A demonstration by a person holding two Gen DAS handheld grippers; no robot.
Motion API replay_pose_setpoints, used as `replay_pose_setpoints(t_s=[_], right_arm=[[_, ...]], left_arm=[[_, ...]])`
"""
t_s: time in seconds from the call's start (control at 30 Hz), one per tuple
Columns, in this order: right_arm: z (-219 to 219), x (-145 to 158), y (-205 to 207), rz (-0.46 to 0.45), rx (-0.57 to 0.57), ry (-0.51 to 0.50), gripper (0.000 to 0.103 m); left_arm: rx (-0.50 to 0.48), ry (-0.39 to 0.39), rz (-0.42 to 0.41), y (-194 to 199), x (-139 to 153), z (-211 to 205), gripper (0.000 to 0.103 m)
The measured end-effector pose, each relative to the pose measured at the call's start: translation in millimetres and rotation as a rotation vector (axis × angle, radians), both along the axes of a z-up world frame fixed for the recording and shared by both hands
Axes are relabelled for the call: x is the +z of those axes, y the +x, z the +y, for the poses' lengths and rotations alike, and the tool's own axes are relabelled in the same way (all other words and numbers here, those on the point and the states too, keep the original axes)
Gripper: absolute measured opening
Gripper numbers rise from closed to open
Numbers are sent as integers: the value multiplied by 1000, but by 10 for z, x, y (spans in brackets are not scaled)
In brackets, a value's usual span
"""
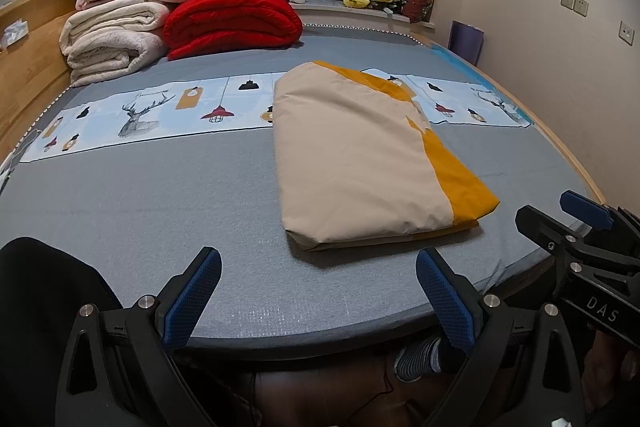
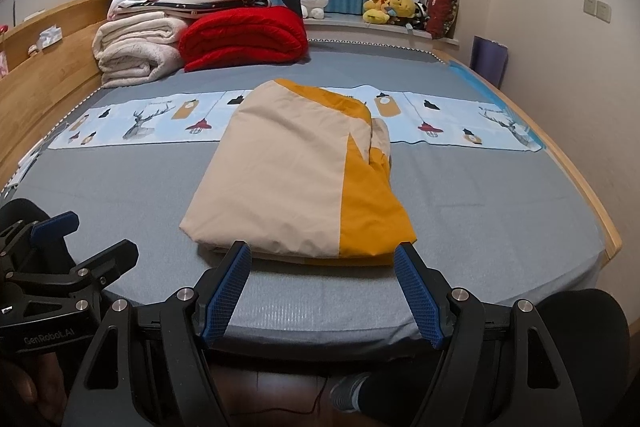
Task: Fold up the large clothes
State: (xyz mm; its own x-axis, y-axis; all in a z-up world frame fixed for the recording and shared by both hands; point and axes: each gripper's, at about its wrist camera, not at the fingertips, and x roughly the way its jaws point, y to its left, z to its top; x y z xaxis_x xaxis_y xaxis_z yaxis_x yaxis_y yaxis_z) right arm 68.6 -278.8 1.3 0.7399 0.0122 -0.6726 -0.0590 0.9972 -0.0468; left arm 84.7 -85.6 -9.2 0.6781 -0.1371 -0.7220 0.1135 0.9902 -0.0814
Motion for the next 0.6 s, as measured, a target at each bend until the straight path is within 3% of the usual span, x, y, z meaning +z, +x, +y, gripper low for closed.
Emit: replay_pose_setpoints(t_s=[0.6], right_arm=[[13, 2, -6, 2, -1, 0, 75]], left_arm=[[-4, 1, -6, 7, -23, 35, 98]])
